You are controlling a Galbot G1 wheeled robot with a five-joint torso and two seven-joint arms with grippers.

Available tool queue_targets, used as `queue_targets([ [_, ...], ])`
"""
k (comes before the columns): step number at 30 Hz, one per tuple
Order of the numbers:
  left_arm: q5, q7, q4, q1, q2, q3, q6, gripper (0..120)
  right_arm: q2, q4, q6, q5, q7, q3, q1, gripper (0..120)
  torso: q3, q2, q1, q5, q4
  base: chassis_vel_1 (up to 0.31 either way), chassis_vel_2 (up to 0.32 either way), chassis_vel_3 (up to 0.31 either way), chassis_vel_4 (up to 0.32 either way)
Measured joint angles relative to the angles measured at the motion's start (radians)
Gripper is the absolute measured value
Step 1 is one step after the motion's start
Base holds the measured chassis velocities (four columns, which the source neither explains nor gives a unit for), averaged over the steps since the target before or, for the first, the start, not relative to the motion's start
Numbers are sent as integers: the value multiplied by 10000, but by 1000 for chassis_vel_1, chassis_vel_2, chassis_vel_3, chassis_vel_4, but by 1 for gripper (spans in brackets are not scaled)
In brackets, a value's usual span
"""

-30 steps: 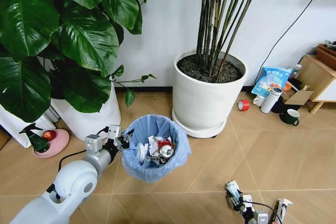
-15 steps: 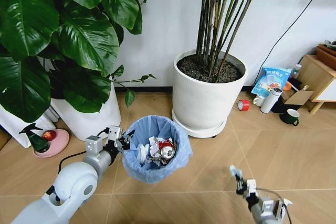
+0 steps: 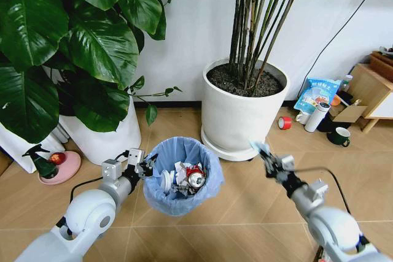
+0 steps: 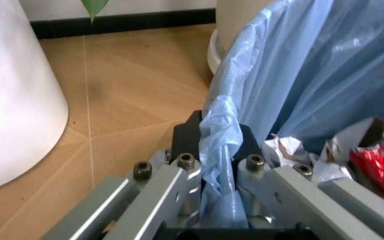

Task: Pick up the trash bin and place the garbage on the floor into it.

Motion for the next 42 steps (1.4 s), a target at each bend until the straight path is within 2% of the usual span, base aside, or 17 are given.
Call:
queue_targets([
  [3, -324, 0, 162, -323, -23, 198, 256, 1, -653, 601, -537, 958, 1, -640, 832, 0, 0, 0, 0, -9, -3, 0, 0, 0, 0],
  [8, -636, -22, 254, -513, -39, 284, 427, 1, -1104, 632, -752, 1602, -377, -1334, 1886, 0, 1, 0, 0, -5, -6, 0, 0, 0, 0],
  [10, -851, -51, 327, -661, -39, 322, 550, 1, -1283, 449, -859, 1995, -624, -2180, 2870, 0, 0, 0, 0, -7, -4, 0, 0, 0, 0],
  [11, -851, -51, 327, -661, -39, 322, 550, 1, -1283, 449, -859, 1995, -624, -2180, 2870, 0, 0, 0, 0, -7, -4, 0, 0, 0, 0],
  [15, -1083, -106, 443, -915, -20, 399, 674, 1, -1163, -58, -1063, 2146, -711, -3842, 4066, 0, 1, 0, 0, -5, -2, 0, 0, 0, 0],
  [20, -1147, -123, 490, -1007, 23, 420, 703, 1, -1022, -287, -1346, 1935, -619, -4563, 4384, 0, 0, 0, 0, -6, -4, 0, 0, 0, 0],
  [23, -1154, -125, 503, -1027, 43, 420, 706, 1, -827, -410, -1661, 1826, -417, -4977, 4606, 10, 0, 0, 0, -6, -5, 0, 0, 0, 0],
  [24, -1154, -125, 503, -1027, 43, 420, 706, 1, -827, -410, -1661, 1826, -417, -4977, 4606, 10, 0, 0, 0, -6, -5, 0, 0, 0, 0],
  [26, -1155, -125, 503, -1026, 59, 418, 706, 1, -739, -519, -1731, 1776, -383, -5167, 4749, 22, 0, 0, 0, -7, -4, 0, 0, 0, 0],
  [27, -1155, -125, 503, -1026, 59, 418, 706, 1, -739, -519, -1731, 1776, -383, -5167, 4749, 22, 0, 0, 0, -7, -4, 0, 0, 0, 0],
  [31, -1151, -110, 507, -1028, 44, 418, 704, 1, -644, -644, -1737, 1764, -374, -5366, 4907, 40, 0, 0, 0, -6, -4, 0, 0, 0, 0],
  [33, -1144, -104, 509, -1028, 38, 418, 700, 1, -625, -663, -1733, 1762, -374, -5390, 4920, 43, -1, 0, 0, -7, -4, 0, 0, 0, 0],
  [39, -1089, -75, 510, -986, -3, 388, 671, 1, -536, -733, -1621, 1722, -327, -5388, 4943, 70, -1, 0, 0, -5, -5, 0, 0, 0, 0],
  [40, -1089, -75, 510, -986, -3, 388, 671, 1, -536, -733, -1621, 1722, -327, -5388, 4943, 70, -1, 0, 0, -5, -5, 0, 0, 0, 0],
  [42, -1069, -75, 509, -962, -29, 377, 665, 1, -461, -737, -1586, 1715, -89, -5298, 4966, 79, -1, 0, 0, -5, -4, 0, 0, 0, 0],
])
